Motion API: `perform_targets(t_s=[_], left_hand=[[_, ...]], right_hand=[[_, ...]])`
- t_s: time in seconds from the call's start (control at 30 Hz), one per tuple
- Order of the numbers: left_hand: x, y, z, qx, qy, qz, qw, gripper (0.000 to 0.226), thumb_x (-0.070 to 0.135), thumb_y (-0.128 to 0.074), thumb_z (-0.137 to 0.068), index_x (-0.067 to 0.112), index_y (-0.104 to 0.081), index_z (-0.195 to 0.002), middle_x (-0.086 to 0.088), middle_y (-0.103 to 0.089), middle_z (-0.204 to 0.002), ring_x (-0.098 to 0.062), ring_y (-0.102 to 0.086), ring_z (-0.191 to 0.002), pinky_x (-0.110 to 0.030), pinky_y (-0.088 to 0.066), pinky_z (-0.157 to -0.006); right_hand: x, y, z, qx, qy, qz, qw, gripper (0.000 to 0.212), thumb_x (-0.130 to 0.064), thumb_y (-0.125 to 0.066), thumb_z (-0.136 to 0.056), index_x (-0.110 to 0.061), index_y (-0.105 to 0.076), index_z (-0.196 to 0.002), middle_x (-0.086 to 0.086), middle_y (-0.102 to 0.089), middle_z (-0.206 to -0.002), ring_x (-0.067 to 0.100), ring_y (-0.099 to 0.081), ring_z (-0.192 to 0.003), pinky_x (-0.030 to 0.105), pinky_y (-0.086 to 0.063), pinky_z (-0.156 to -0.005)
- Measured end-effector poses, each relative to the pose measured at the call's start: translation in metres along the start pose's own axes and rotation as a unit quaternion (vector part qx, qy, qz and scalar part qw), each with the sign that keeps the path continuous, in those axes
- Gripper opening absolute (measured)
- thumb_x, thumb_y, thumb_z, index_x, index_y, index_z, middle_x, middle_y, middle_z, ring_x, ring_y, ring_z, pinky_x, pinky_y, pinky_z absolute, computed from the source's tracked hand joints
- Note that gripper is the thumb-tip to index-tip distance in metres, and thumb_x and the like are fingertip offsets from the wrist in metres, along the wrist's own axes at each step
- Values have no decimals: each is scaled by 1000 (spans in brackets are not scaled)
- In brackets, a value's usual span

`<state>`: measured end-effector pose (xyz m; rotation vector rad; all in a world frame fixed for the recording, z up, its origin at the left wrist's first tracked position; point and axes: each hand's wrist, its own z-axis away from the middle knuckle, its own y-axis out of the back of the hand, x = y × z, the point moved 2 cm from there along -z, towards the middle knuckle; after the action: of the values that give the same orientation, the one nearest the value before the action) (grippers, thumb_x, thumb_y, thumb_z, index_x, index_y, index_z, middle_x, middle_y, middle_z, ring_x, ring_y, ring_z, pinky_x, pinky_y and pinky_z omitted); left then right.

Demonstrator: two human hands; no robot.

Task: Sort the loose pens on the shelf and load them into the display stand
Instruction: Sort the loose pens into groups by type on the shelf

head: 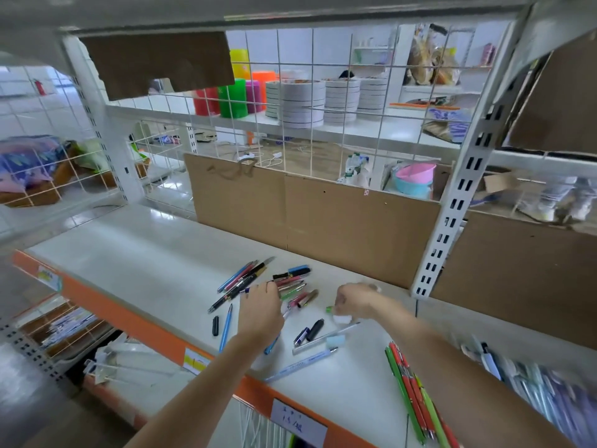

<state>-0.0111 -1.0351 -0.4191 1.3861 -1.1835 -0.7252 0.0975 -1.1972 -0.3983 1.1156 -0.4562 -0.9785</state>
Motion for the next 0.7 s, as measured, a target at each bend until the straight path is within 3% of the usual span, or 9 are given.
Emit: perform_targets(t_s=[0.07, 0.13, 0.2, 0.3, 0.4, 0.57, 0.7], left_hand=[[12, 11, 11, 21, 9, 54, 998, 7, 10, -43, -94, 15, -45, -99, -3, -53, -101, -22, -49, -98, -29, -32, -74], [23, 15, 26, 24, 26, 149, 988, 11, 5, -41, -94, 14, -43, -88, -5, -54, -89, -23, -51, -84, -30, -31, -64], [34, 10, 45, 3, 22, 246, 969, 15, 4, -37, -94, 14, -41, -84, -3, -51, -78, -19, -47, -70, -30, -32, -58], [50, 2, 71, 11, -42, 302, 952, 18, 12, -39, -97, 18, -35, -80, 5, -41, -69, -15, -39, -63, -31, -31, -58], [55, -5, 85, 22, -63, 316, 946, 17, 24, -41, -99, 16, -41, -84, 6, -42, -74, -13, -42, -66, -27, -31, -61], [55, -13, 92, 20, -102, 268, 958, 14, 24, -39, -100, 17, -49, -93, 6, -42, -88, -10, -42, -75, -22, -27, -65], [57, -11, 93, 2, -112, 257, 960, 14, 23, -41, -99, 17, -46, -88, 2, -44, -88, -15, -45, -74, -27, -31, -64]], right_hand=[[-3, -5, 10, 11, 7, -14, 1000, 32, -28, -49, -93, -9, -56, -69, 10, -60, -69, 26, -57, -79, 24, -30, -52], [-2, -11, 17, 68, 13, -54, 996, 26, -19, -48, -93, 1, -60, -81, 18, -64, -84, 31, -59, -83, 29, -29, -55], [0, -16, 31, 144, 22, -174, 974, 21, -16, -48, -95, -3, -57, -82, 12, -61, -81, 27, -55, -77, 28, -31, -55], [0, -32, 64, 201, 13, -423, 884, 23, -12, -48, -96, -15, -49, -73, 1, -59, -69, 13, -51, -59, 22, -36, -53], [0, -59, 95, 203, -8, -566, 799, 19, -9, -48, -96, -14, -54, -78, 1, -59, -68, 10, -47, -56, 20, -35, -49], [9, -76, 125, 215, -19, -624, 751, 16, -8, -50, -95, -13, -63, -88, 0, -58, -70, 9, -47, -60, 18, -36, -51], [12, -73, 135, 216, -18, -627, 748, 15, -6, -49, -95, -11, -63, -92, 1, -60, -74, 10, -48, -64, 17, -37, -52]])
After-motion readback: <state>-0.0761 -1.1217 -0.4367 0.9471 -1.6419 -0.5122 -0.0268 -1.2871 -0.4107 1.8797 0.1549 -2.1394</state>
